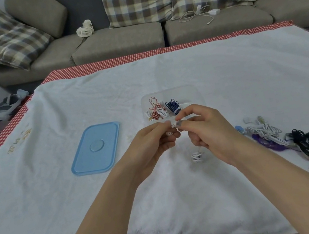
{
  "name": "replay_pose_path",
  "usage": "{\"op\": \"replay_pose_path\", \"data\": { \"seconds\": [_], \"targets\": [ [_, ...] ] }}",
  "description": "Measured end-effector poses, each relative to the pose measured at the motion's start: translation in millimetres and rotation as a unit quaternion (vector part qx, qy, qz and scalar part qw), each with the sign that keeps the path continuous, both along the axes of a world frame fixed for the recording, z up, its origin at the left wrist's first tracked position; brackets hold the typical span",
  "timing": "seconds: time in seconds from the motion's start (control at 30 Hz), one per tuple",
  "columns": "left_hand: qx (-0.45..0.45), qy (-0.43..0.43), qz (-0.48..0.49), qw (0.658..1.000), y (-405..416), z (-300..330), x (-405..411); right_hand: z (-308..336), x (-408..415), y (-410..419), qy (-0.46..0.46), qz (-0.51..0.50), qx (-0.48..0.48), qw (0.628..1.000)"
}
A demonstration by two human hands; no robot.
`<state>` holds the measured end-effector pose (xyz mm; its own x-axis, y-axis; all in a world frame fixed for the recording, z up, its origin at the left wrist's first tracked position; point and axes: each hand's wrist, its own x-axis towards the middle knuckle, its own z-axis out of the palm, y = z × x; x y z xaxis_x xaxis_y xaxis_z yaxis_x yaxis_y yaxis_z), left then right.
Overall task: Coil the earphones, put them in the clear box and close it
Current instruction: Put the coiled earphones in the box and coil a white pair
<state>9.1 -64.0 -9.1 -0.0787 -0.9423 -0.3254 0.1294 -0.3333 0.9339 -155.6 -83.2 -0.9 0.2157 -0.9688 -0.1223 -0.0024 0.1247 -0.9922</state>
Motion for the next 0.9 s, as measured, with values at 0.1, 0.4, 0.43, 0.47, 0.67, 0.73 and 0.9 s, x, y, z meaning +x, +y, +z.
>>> {"op": "replay_pose_path", "data": {
  "seconds": [0.1, 0.4, 0.43, 0.47, 0.67, 0.73, 0.9],
  "targets": [
    [0.018, 0.035, 0.011, 0.999, -0.2, 1.8, 2.0, -0.2, -1.3, -2.3, 0.012, -0.001, 0.012, 1.0],
    [-0.015, -0.011, 0.011, 1.0, 3.0, -0.6, 10.1, -0.4, 0.7, -1.4, 0.008, 0.008, 0.018, 1.0],
    [-0.017, -0.015, 0.014, 1.0, 2.9, -0.8, 10.0, -0.5, 1.0, -1.2, 0.009, 0.007, 0.016, 1.0],
    [-0.02, -0.019, 0.019, 0.999, 2.9, -1.0, 10.0, -0.3, 1.3, -0.9, 0.009, 0.006, 0.015, 1.0],
    [-0.037, -0.03, 0.043, 0.998, 3.3, 1.4, 9.0, -0.7, 1.4, -0.3, 0.015, 0.001, 0.004, 1.0],
    [-0.044, -0.043, 0.045, 0.997, 3.4, 2.3, 8.1, -1.2, 1.1, -0.5, 0.014, -0.004, 0.003, 1.0],
    [-0.052, -0.049, 0.041, 0.997, 4.3, 3.9, 7.9, -2.3, 1.8, -1.6, 0.014, -0.017, 0.003, 1.0]
  ]
}}
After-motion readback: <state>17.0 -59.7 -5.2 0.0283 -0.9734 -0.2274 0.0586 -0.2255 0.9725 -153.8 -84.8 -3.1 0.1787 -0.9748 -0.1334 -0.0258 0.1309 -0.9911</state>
